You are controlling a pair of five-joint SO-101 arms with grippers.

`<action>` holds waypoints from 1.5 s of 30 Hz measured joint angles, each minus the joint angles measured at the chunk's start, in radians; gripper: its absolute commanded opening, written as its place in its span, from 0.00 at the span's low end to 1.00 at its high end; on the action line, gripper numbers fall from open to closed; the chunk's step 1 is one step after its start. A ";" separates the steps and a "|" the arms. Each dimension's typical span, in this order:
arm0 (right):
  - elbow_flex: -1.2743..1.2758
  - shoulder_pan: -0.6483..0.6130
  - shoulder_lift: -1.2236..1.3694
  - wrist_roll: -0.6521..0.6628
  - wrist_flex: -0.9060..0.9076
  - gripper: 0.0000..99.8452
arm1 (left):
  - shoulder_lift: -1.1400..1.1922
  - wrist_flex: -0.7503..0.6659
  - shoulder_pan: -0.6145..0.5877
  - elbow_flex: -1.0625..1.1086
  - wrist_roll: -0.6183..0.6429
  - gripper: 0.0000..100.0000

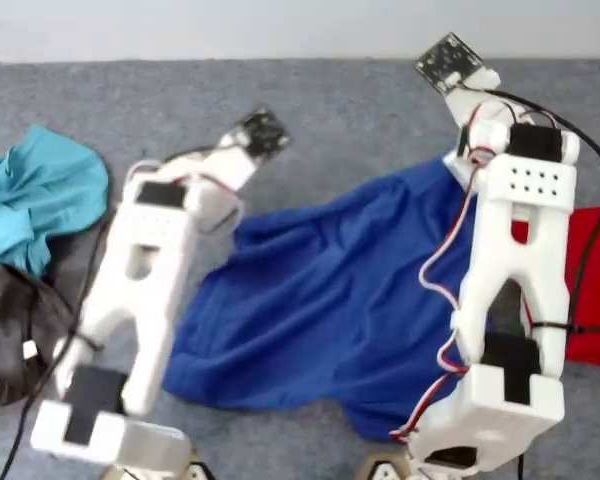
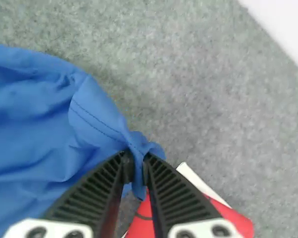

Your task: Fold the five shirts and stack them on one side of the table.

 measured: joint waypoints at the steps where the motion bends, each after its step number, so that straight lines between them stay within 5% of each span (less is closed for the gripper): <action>1: 0.000 0.000 0.000 -0.003 0.006 0.01 | 0.040 0.048 0.006 -0.048 0.018 0.16; 15: 0.037 -0.002 0.000 -0.006 0.012 0.01 | 0.548 0.542 0.049 -0.661 0.064 0.17; 25: 0.060 0.000 0.000 -0.006 0.012 0.01 | 0.799 0.577 0.040 -0.939 0.066 0.16; 31: 0.060 -0.002 0.000 -0.006 0.012 0.01 | 0.896 0.577 0.040 -1.034 0.064 0.06; 45: 0.029 0.000 0.000 -0.006 0.012 0.01 | 0.933 0.669 0.003 -1.335 0.064 0.01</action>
